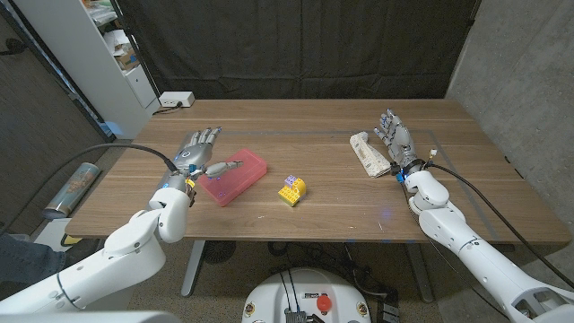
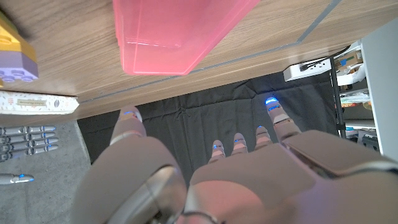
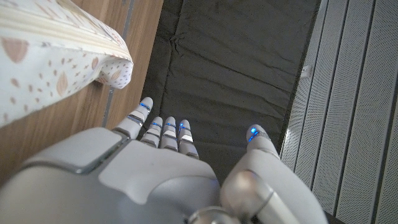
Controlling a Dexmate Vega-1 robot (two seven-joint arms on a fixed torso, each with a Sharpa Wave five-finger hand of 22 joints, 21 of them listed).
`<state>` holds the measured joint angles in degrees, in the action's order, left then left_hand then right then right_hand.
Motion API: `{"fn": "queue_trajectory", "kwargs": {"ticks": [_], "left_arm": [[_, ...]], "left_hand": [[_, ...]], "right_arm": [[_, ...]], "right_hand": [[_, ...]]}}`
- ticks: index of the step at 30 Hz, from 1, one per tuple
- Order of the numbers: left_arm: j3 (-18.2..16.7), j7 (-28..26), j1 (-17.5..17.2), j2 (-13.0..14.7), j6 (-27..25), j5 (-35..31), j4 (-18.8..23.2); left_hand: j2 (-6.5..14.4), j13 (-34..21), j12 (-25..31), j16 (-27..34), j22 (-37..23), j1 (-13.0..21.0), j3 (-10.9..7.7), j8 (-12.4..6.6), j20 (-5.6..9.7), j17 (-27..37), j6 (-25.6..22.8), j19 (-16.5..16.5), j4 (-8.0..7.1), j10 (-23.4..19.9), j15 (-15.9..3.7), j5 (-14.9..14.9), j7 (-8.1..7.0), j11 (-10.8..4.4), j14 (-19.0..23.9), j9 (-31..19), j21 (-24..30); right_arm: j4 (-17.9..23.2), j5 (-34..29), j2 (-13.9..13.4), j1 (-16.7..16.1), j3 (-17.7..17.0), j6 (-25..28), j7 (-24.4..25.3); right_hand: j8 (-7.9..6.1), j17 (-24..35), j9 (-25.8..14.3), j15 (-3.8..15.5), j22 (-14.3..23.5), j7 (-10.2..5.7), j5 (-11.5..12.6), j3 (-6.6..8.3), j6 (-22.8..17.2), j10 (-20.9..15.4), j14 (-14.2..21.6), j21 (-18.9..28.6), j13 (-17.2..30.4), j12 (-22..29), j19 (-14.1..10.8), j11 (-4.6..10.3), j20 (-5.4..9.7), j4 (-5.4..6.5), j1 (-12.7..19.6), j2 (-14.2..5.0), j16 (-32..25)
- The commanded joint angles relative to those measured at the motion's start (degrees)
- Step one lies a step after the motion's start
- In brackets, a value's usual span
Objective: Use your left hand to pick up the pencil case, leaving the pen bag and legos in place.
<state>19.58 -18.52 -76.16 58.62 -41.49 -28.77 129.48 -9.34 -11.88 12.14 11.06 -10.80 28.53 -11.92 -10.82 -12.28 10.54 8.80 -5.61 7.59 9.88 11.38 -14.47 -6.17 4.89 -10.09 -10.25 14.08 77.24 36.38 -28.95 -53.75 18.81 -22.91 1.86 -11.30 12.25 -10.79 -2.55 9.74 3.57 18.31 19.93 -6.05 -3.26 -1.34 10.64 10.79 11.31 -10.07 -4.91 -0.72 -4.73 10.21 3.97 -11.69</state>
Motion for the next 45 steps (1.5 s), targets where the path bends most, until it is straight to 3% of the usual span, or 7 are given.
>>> {"fn": "queue_trajectory", "kwargs": {"ticks": [1,9,31,45], "left_arm": [[4.6,-0.6,3.1,0.0,-1.2,-1.6,-1.7],[4.9,-4.1,3.3,-1.4,1.8,-0.4,-4.4],[7.6,-2.3,7.5,-3.5,6.3,4.4,-8.8],[9.3,-1.0,9.0,-3.8,6.1,5.4,-9.8]], "left_hand": [[-0.5,-0.2,0.4,0.5,-0.1,0.0,0.66,-0.18,-0.29,0.1,0.2,-1.0,-0.01,4.1,0.28,-0.5,-0.24,-0.1,-0.5,-0.2,0.6],[-0.5,-0.2,0.4,0.4,0.0,0.0,1.0,-0.2,-0.3,0.1,0.1,-1.5,-0.06,4.0,0.18,-0.6,-0.44,-0.31,-0.5,-0.2,0.6],[0.0,-0.2,0.7,0.4,0.1,0.2,1.75,-0.63,-0.31,0.1,-1.4,-2.9,-0.13,3.7,-0.17,-1.1,-0.47,-0.94,0.1,-0.2,0.4],[0.4,-0.1,0.8,0.5,0.2,0.5,2.11,-0.95,-0.32,0.1,-2.7,-3.5,-0.16,3.4,-0.19,-1.5,-0.27,-1.08,0.7,-0.2,0.2]], "right_arm": [[-0.6,0.2,0.2,0.1,0.0,-0.3,-0.2],[-0.8,0.2,0.2,0.2,0.0,-0.2,-0.3],[-0.9,0.0,0.3,0.5,0.2,0.2,0.1],[-1.3,0.2,1.0,0.9,0.1,-0.6,0.1]], "right_hand": [[-0.07,0.2,-0.1,-0.1,0.1,0.05,0.4,-0.28,-0.4,-0.1,-0.1,0.1,0.1,0.0,0.1,-0.1,-0.34,-0.06,0.1,-0.19,-0.1],[-0.08,0.2,-0.1,-0.11,0.1,-0.01,0.4,-0.33,-0.4,-0.1,0.0,0.1,0.1,0.0,0.1,-0.07,-0.33,-0.07,0.1,-0.18,-0.1],[-0.13,0.2,-0.1,-0.22,0.1,-0.24,0.5,-0.53,-0.7,-0.1,0.4,0.2,0.1,0.0,0.2,-0.02,-0.75,-0.09,0.0,-0.21,-0.3],[-0.09,0.2,-0.1,-0.24,0.1,-0.37,0.5,-0.64,-0.6,-0.2,0.5,0.2,0.1,0.0,0.3,-0.01,-0.85,-0.1,-0.1,-0.25,-0.3]]}}
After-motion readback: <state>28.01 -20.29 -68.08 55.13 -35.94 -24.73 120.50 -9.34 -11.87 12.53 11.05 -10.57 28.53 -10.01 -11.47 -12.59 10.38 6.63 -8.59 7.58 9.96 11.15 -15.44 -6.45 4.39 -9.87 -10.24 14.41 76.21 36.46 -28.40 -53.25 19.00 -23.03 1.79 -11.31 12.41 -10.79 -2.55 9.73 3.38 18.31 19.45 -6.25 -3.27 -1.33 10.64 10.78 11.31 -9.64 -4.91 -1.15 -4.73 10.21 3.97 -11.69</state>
